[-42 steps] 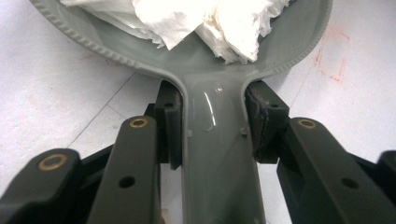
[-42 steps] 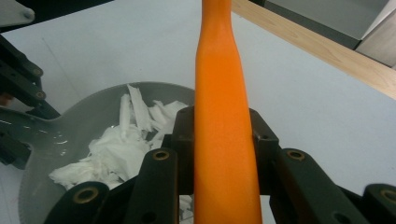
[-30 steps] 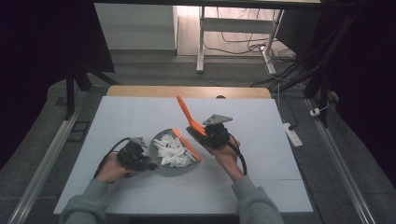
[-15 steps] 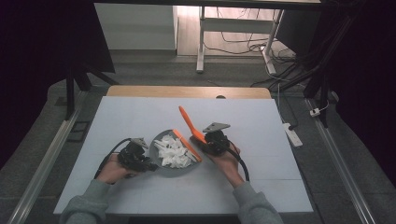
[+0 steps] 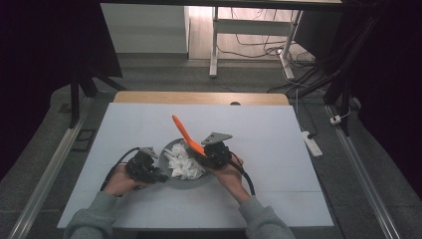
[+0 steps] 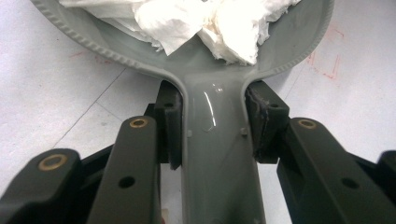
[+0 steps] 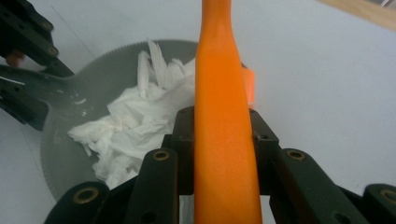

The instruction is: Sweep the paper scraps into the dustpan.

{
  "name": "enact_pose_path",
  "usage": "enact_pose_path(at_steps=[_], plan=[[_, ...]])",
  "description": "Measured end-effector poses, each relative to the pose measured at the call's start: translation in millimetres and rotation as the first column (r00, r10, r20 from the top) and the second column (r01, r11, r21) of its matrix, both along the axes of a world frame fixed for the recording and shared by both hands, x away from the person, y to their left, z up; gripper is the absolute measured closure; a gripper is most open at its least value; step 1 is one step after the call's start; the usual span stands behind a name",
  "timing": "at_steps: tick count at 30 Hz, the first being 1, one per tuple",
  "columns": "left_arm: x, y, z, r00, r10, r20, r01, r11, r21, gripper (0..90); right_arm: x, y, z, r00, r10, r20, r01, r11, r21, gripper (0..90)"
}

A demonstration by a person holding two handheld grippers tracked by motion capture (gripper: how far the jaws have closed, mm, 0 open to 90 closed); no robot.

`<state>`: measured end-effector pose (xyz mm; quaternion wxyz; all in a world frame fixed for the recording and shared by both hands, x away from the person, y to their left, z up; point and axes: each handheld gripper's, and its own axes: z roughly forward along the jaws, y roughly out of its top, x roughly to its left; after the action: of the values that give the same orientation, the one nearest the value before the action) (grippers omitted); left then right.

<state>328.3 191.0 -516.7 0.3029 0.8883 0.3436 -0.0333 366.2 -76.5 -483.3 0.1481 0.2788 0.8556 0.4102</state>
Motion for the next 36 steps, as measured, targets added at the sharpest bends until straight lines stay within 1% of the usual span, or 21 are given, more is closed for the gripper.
enact_pose_path(at_steps=[4,11,16,22,26,29,33,36], plan=[[-0.1,1.5,-0.6,1.0,-0.004,0.002,0.004,1.0,-0.004,61.6,0.3,-6.2,6.3,0.9997,-0.013,0.021,0.012,1.0,0.013,71.1],[-1.1,2.7,-1.4,0.9998,-0.009,0.015,0.01,0.9999,-0.012,61.6,2.9,-17.0,11.0,0.9984,-0.043,0.038,0.041,0.998,0.04,71.0],[-2.4,4.1,-0.4,0.9997,-0.008,0.024,0.009,0.9997,-0.022,61.6,3.7,-23.5,14.9,0.9976,-0.055,0.043,0.052,0.997,0.059,71.0],[-4.7,5.6,1.9,0.9995,0.005,0.033,-0.003,0.9994,-0.035,61.6,4.7,-32.5,18.7,0.9969,-0.065,0.044,0.062,0.995,0.076,71.0],[-8.2,6.9,3.6,0.999,0.023,0.039,-0.022,0.999,-0.039,61.6,5.2,-39.6,21.0,0.9966,-0.072,0.041,0.068,0.994,0.089,71.1],[-10.7,8.3,5.6,0.9978,0.041,0.052,-0.039,0.9986,-0.037,61.6,4.5,-44.9,23.7,0.9966,-0.073,0.039,0.069,0.993,0.099,71.0],[-13.2,10.1,7.9,0.9955,0.075,0.058,-0.072,0.9961,-0.051,61.6,2.6,-51.2,26.7,0.9966,-0.073,0.039,0.068,0.992,0.107,71.1],[-15.1,10.9,9.2,0.993,0.1,0.063,-0.096,0.9936,-0.059,61.6,0.7,-56.3,28.8,0.9963,-0.074,0.044,0.069,0.992,0.104,71.1]])
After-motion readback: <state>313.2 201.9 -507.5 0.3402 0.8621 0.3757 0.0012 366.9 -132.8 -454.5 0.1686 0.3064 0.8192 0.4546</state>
